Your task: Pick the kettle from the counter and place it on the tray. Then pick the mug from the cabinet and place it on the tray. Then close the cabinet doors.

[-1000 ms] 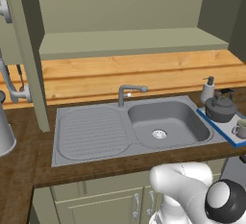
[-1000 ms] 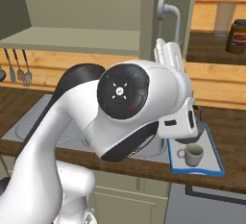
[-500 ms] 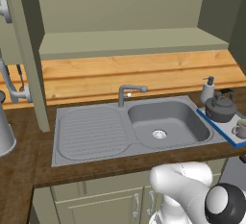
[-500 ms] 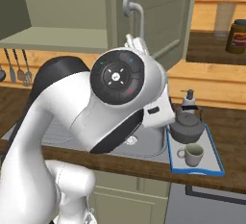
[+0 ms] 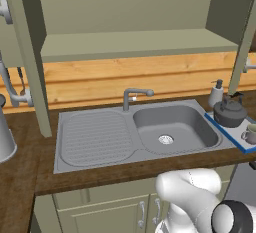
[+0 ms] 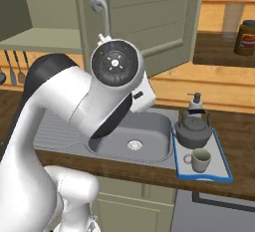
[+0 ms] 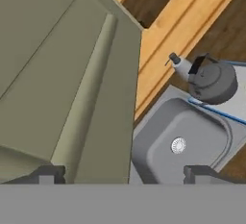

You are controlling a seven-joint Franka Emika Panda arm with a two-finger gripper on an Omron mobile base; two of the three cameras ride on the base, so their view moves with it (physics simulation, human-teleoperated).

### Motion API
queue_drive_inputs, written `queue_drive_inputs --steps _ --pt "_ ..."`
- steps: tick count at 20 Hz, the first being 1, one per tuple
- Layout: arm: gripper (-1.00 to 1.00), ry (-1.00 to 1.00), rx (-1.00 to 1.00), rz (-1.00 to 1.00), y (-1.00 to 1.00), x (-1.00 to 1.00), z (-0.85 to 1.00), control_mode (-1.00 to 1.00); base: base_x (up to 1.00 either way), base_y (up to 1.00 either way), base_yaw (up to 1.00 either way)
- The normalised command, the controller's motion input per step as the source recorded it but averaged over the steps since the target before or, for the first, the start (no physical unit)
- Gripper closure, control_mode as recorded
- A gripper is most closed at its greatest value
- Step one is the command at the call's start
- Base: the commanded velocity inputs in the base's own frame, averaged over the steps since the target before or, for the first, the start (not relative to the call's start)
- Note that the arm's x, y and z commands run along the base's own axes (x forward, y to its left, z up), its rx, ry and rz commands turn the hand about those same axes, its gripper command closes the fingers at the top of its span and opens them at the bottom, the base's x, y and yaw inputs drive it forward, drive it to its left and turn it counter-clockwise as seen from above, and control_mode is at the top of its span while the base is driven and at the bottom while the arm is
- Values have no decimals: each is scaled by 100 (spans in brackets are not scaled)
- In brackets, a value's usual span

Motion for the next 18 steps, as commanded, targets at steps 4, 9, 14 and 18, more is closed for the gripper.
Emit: queue_drive_inputs --steps 4,9,14,18 --pt "-100 0 -11 24 67 77 -36 -100 0 0 0" --pt "-100 0 -8 21 58 86 -20 -100 0 0 0" --pt "-100 0 -1 15 49 90 1 -100 0 0 0" --pt "-100 0 -1 5 32 88 4 -100 0 0 0"
